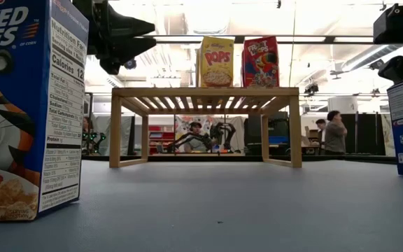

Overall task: Stack cereal on shelf
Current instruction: Put the top right blue cereal box on the shelf

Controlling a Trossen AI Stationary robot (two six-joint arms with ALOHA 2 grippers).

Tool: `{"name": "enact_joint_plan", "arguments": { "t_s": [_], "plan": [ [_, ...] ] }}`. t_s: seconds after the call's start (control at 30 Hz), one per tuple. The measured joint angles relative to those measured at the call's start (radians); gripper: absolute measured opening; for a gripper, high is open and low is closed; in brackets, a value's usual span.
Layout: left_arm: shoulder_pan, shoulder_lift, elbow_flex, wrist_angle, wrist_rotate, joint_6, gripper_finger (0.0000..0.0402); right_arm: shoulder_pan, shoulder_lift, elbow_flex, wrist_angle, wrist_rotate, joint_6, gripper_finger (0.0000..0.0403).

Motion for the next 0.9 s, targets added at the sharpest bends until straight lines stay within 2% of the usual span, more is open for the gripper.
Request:
{"name": "enact_joint_plan", "arguments": {
  "t_s": [0.9],
  "plan": [
    [0.0,0.0,0.0,0.0,0.0,-0.034,0.0208,0.0,0.0,0.0,0.004,0.023,0.0,0.0319]
  ]
}}
